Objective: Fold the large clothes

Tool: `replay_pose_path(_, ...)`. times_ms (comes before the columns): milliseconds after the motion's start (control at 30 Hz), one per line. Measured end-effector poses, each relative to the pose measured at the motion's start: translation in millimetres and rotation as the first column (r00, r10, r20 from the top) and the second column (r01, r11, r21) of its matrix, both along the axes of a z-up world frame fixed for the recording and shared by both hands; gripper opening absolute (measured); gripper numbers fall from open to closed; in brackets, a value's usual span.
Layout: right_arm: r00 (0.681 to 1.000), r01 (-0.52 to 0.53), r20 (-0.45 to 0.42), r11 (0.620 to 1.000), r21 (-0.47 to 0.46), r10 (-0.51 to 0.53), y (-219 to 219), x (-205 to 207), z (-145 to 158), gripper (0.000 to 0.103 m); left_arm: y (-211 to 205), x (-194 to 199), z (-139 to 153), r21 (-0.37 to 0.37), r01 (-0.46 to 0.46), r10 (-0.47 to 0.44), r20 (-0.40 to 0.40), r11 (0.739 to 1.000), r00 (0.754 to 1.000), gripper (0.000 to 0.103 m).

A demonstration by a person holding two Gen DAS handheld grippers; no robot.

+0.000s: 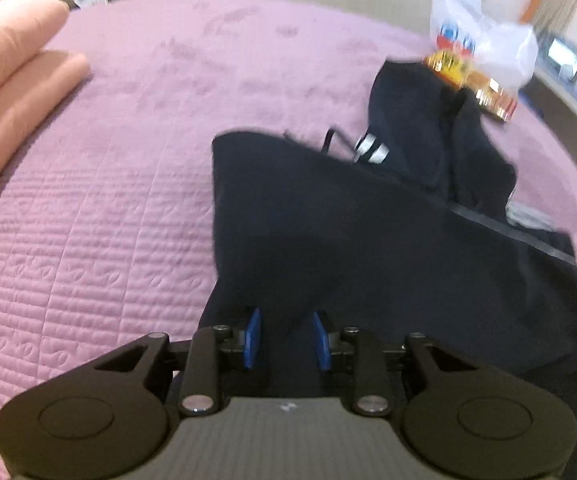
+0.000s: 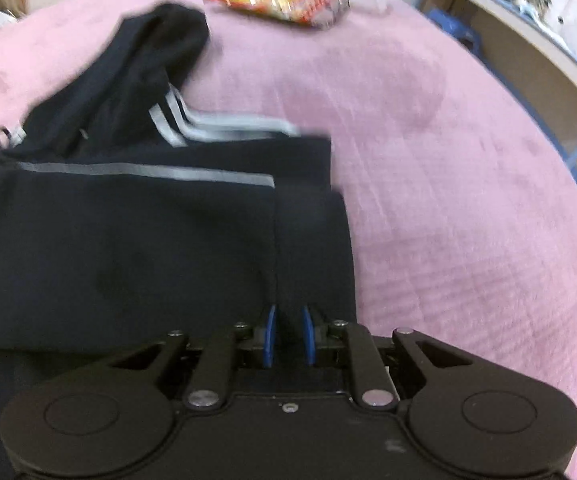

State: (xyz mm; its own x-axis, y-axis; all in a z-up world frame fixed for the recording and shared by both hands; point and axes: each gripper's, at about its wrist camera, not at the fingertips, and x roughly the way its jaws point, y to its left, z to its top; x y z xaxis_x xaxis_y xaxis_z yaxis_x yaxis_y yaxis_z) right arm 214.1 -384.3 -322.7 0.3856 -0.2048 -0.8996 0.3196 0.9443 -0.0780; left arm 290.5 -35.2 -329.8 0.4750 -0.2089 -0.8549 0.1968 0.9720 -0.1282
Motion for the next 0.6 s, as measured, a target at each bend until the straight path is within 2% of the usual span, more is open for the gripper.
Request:
replay_pose_path(67,1.0,0.024,-0.014,0.999,0.04,-0.023,-2.8,3.5,-8.0,0.021,1.2,5.3,-2.6,0.029,0.038,-0.037,-0.038,0.999,0.999,0.029)
replay_pose_path(100,0.999,0.045,-0.021,0.997,0.059,-0.044,-4.6,5.9,-6.9,0.024,2.8,5.4,3.8,0.014,0.061,-0.06,-0.029,0.998,0.998,0.029)
replay_pose_path(200,0.997,0.053,-0.054,0.995,0.082,-0.049,-8.0,13.8,-2.5,0.026,0.8,8.2,36.6,-0.062,0.139,-0.136,0.054,0.988,0.989,0.035)
replay_pose_path(267,0.999,0.03,-0.044,0.996,0.088,-0.026,-5.9,13.2,9.6,0.026,-10.0,19.1,60.3,-0.114,0.194,-0.179,0.127,0.974,0.976,0.04)
replay_pose_path(367,0.998,-0.016,0.065,0.993,0.118,0.008,-6.4,12.2,43.2,0.028,-43.3,52.0,83.0,-0.154,0.263,-0.231,0.201,0.952,0.952,0.043)
replay_pose_path(400,0.993,-0.041,0.114,0.992,0.117,0.028,-6.3,16.1,54.4,0.032,-58.7,64.9,87.9,-0.159,0.283,-0.247,0.213,0.946,0.945,0.043)
replay_pose_path(467,0.973,-0.073,0.225,0.991,0.116,0.045,-6.1,30.7,74.5,0.034,-92.6,94.6,95.0,-0.165,0.32,-0.276,0.243,0.933,0.93,0.048)
replay_pose_path(533,0.946,-0.092,0.322,0.981,0.17,0.033,-10.8,51.1,85.7,0.042,-123.8,128.7,97.4,-0.168,0.326,-0.279,0.254,0.93,0.926,0.07)
replay_pose_path(600,0.914,-0.092,0.407,0.968,0.235,-0.012,-18.9,80.5,89.6,0.074,-149.7,164.2,96.1,-0.192,0.322,-0.266,0.269,0.927,0.926,0.073)
